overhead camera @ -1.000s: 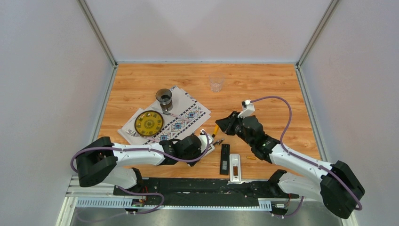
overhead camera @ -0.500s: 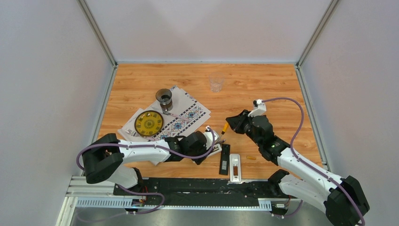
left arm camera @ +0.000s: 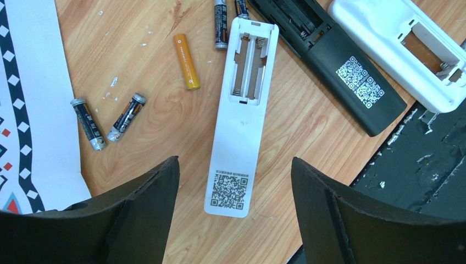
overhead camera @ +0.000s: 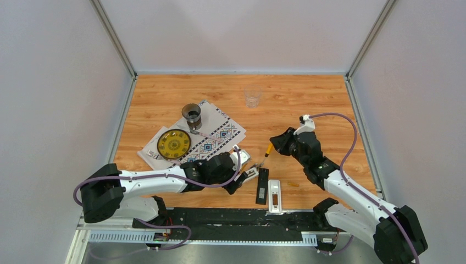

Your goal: Unload the batteries from the remote control

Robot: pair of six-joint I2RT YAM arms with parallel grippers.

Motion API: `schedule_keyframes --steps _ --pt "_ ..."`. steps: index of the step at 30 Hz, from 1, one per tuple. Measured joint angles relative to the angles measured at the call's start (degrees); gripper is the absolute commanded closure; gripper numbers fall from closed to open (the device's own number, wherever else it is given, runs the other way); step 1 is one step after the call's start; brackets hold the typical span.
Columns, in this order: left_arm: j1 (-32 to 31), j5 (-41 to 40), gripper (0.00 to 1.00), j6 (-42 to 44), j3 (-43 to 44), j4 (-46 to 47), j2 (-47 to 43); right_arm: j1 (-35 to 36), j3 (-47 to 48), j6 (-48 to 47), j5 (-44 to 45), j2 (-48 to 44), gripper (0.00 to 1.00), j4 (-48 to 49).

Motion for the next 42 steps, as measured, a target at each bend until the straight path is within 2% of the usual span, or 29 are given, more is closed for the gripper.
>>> schedule_keyframes --steps 4,6,8,17,19,21,24,28,32,35,36,38,39,41,42 --pt "0.63 0.98 0.18 -1.44 0.00 0.79 0.11 -4.28 0.20 -0.81 -2.01 1.22 1.00 -1.86" --pt "1.22 1.73 0.13 -2.38 0.00 1.66 0.26 -7.13 0.44 -1.07 -3.72 2.29 1.00 -2.36" --pt "2.05 2.56 0.13 -3.52 -0.02 2.54 0.33 -10.19 0.79 -1.11 -5.35 3.85 1.00 -2.95" --pt "11.85 11.39 0.12 -12.33 -5.97 12.48 -1.11 -19.34 1.68 -0.96 -12.41 14.60 0.99 -4.48" --pt "13.79 12.81 0.12 -14.38 -7.61 13.51 -3.28 -20.33 1.66 -0.87 -13.53 16.22 0.96 -4.68" --pt "15.47 13.86 0.04 -16.04 -9.20 14.93 -6.38 -21.09 1.66 -0.68 -14.21 17.22 0.92 -4.79" --pt "18.82 14.86 0.00 -18.82 -11.67 16.24 -13.46 -22.05 1.70 -0.50 -15.15 17.92 0.87 -4.81" --pt "22.84 14.58 0.00 -21.42 -12.79 15.41 -22.73 -22.25 1.73 -0.50 -15.21 18.01 0.80 -5.03" --pt "24.15 12.94 0.00 -22.16 -12.85 12.92 -31.04 -22.29 1.73 -0.48 -15.08 17.92 0.73 -5.62" --pt "24.22 11.30 0.00 -22.18 -12.87 10.32 -35.69 -22.32 1.73 -0.61 -14.88 17.92 0.58 -6.14" --pt "24.24 10.78 0.00 -22.16 -12.87 9.60 -36.96 -22.32 1.73 -0.66 -14.82 17.81 0.47 -6.51" --pt "24.30 9.84 0.00 -22.14 -12.90 8.15 -38.77 -22.32 1.73 -0.37 -14.58 17.31 0.32 -7.02" --pt "24.35 9.38 0.00 -22.12 -12.96 7.41 -39.52 -22.32 1.73 -0.37 -14.34 16.74 0.20 -7.19" --pt "24.37 8.63 0.00 -22.08 -13.22 6.56 -40.30 -22.32 1.73 -0.33 -13.77 15.17 0.10 -7.63" --pt "24.39 8.37 0.00 -22.03 -13.33 6.01 -40.50 -22.32 1.73 -0.39 -13.42 14.10 0.02 -7.89"
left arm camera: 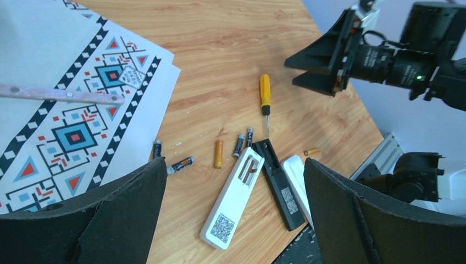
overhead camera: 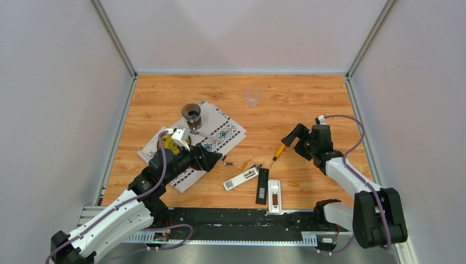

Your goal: Unload the batteries from the remote control

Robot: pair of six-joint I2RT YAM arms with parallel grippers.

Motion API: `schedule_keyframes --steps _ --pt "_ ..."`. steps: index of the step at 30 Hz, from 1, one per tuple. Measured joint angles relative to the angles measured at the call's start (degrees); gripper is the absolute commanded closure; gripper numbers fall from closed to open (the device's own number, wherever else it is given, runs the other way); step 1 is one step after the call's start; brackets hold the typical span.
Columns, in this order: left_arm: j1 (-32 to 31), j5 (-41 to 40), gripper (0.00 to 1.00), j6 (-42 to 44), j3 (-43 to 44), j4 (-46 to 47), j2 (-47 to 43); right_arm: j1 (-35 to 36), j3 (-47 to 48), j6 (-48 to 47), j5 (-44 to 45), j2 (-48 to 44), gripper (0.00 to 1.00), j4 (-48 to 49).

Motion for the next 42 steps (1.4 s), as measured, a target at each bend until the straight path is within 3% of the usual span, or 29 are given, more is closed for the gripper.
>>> schedule_keyframes --steps 8,19,30,42 --pt "0.00 -0.39 0.00 0.13 -0.39 -1.97 0.55 0.00 0.00 -0.42 1.95 -8.09 0.00 -1.20" --pt "0.00 -1.84 0.00 0.96 -0.37 -3.50 1.64 0.00 0.00 -0.66 1.20 -8.83 0.00 -3.06" --pt "0.00 -15.96 0.00 -0.15 5.18 -17.75 5.14 -0.04 4.66 -2.82 -1.11 -12.79 0.00 -9.31" --pt "0.00 -25.86 0.00 -0.85 11.04 -25.86 7.21 -0.09 14.01 -3.85 -2.10 -20.20 0.00 -17.07"
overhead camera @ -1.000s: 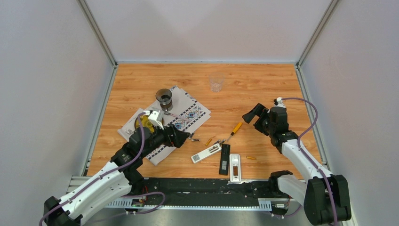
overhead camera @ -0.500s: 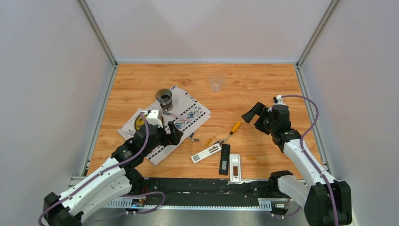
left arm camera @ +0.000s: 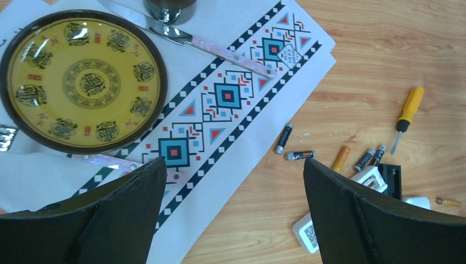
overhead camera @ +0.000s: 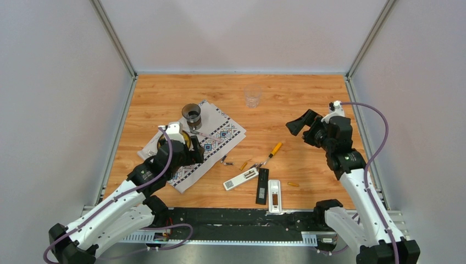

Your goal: Unload the batteries from the remote control

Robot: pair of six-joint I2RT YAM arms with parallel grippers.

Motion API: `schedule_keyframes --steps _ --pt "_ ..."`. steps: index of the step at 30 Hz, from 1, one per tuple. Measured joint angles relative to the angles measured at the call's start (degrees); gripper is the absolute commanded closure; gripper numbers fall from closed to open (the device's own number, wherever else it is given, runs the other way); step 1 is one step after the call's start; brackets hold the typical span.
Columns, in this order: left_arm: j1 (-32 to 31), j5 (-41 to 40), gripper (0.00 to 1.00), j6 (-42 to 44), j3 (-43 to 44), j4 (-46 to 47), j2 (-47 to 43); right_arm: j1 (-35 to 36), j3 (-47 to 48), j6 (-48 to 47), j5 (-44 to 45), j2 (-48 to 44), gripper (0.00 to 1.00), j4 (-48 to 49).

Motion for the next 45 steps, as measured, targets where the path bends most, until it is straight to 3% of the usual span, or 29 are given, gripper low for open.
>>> schedule_keyframes --steps 14,25,45 --pt "0.00 -2.19 0.00 1.25 3.15 -0.83 -2.80 0.00 8.11 0.00 -1.36 -5.42 0.00 -5.09" --pt "0.00 -2.12 0.00 2.43 3.48 0.09 -7.30 0.00 8.50 0.07 -2.67 -5.40 0.00 -6.36" --pt "0.00 -2.40 0.00 4.98 3.48 1.16 -7.58 0.00 8.50 0.02 -2.82 -5.16 0.00 -6.34"
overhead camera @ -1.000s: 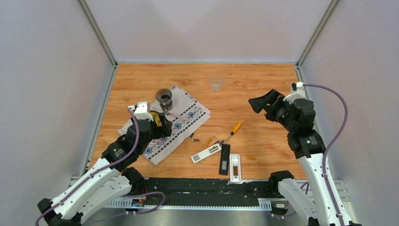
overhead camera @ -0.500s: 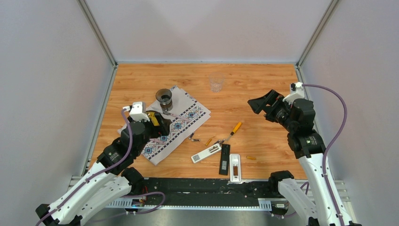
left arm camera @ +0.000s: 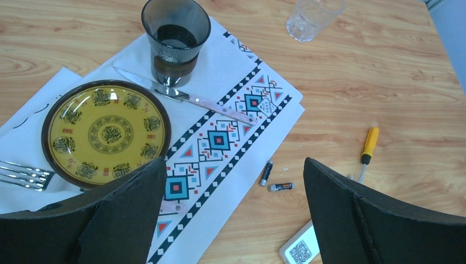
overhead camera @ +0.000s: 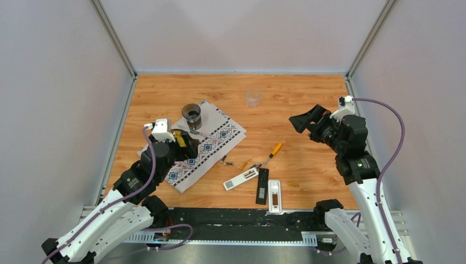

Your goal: Unload the batteries from the remote control

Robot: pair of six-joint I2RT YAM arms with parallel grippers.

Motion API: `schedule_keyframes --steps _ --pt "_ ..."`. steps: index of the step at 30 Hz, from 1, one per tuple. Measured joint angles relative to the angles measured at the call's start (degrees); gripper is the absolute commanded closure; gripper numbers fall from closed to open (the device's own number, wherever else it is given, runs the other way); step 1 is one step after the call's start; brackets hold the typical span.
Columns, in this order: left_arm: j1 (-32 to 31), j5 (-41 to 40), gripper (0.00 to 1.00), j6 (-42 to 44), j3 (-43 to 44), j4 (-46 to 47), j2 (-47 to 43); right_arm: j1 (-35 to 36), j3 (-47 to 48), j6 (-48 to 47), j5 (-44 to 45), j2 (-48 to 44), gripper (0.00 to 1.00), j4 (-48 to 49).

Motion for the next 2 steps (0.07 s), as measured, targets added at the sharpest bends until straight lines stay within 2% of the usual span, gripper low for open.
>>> schedule_keyframes --steps 2 --pt "0.00 0.02 0.00 0.42 0.00 0.15 -0.02 0.00 0.00 -0.02 -0.02 0.33 0.00 0.00"
